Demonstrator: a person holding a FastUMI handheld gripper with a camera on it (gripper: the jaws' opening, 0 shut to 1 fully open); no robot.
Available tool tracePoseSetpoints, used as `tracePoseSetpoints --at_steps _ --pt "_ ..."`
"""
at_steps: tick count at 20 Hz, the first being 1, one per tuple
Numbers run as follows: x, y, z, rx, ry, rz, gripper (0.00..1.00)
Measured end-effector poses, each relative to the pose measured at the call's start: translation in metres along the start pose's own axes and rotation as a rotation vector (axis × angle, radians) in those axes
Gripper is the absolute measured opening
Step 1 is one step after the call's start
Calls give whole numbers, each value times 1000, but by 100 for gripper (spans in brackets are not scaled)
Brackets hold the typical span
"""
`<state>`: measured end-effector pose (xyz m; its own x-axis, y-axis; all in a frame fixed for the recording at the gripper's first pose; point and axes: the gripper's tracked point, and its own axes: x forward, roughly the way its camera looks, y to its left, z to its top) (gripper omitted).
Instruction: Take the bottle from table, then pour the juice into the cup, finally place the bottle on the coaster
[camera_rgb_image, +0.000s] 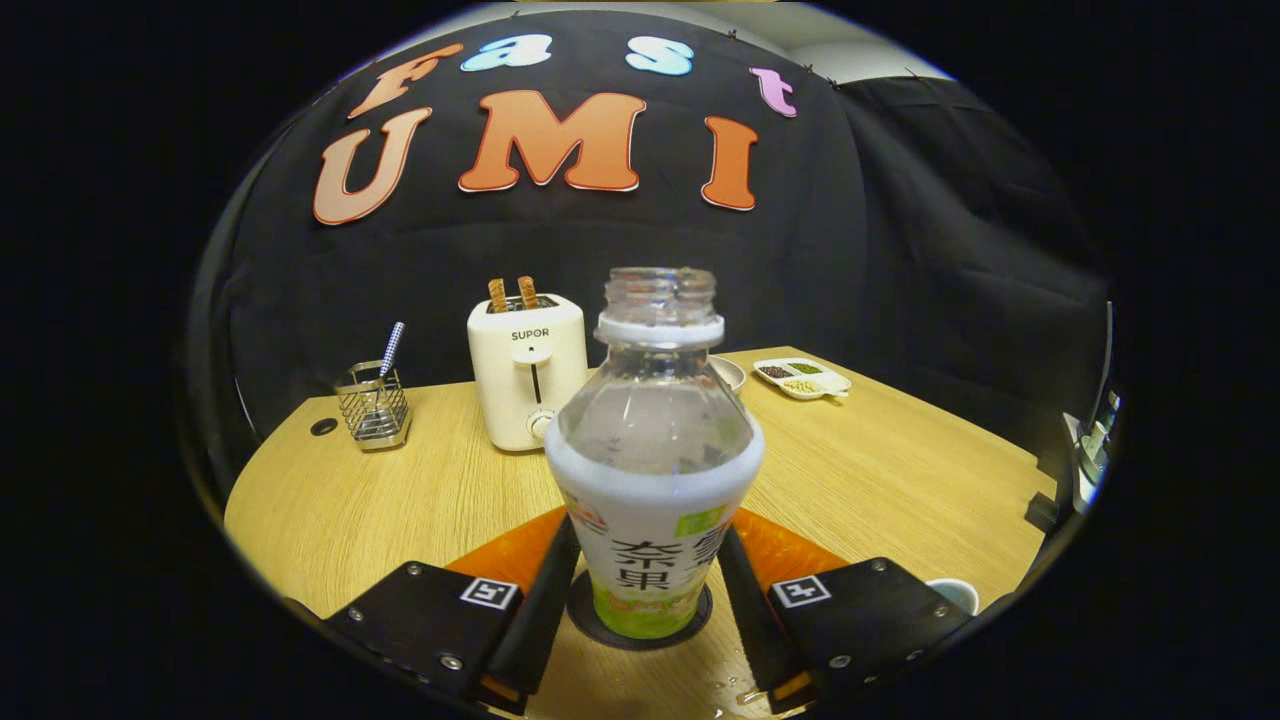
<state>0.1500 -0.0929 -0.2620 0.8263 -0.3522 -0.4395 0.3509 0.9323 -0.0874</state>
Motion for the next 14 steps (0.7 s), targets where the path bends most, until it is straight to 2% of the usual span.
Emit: tracePoseSetpoints --at_steps 3,8,11,14 --pt "-18 4 21 29 -51 43 88" --pt "-60 -14 63 86 -127 68 89" --pt "-95 -26 97 74 -182 78 97" --pt "-134 -25 126 72 -219 117 96"
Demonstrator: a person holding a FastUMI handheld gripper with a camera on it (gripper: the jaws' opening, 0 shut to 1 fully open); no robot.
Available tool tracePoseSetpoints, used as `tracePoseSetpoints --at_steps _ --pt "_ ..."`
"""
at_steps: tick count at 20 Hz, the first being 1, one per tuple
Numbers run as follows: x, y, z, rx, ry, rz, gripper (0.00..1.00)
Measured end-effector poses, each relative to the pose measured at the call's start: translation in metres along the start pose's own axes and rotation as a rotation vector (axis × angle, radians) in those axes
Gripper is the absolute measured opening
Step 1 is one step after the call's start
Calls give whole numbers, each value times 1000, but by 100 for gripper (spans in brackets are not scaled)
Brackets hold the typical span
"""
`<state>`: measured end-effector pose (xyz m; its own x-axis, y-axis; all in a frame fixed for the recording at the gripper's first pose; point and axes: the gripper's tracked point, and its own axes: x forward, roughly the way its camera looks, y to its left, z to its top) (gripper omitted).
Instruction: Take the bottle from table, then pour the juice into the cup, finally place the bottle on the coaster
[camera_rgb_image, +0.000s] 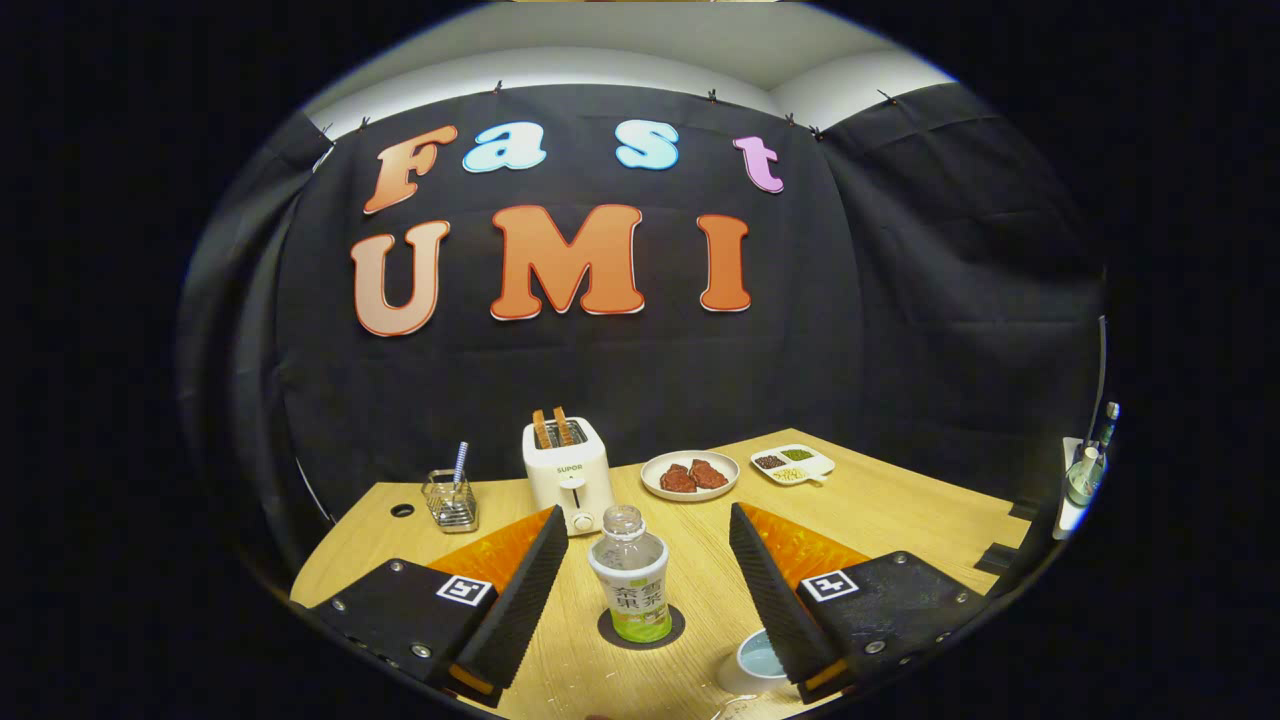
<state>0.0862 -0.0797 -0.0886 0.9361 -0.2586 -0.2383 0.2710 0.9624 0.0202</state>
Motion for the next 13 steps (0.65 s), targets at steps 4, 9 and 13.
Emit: tracePoseSetpoints --at_steps 4,9,13 --pt "-43 31 37 -22 -44 77 97" --pt "-100 94 70 -46 -112 206 96" --pt "-133 130 75 -44 -128 310 97"
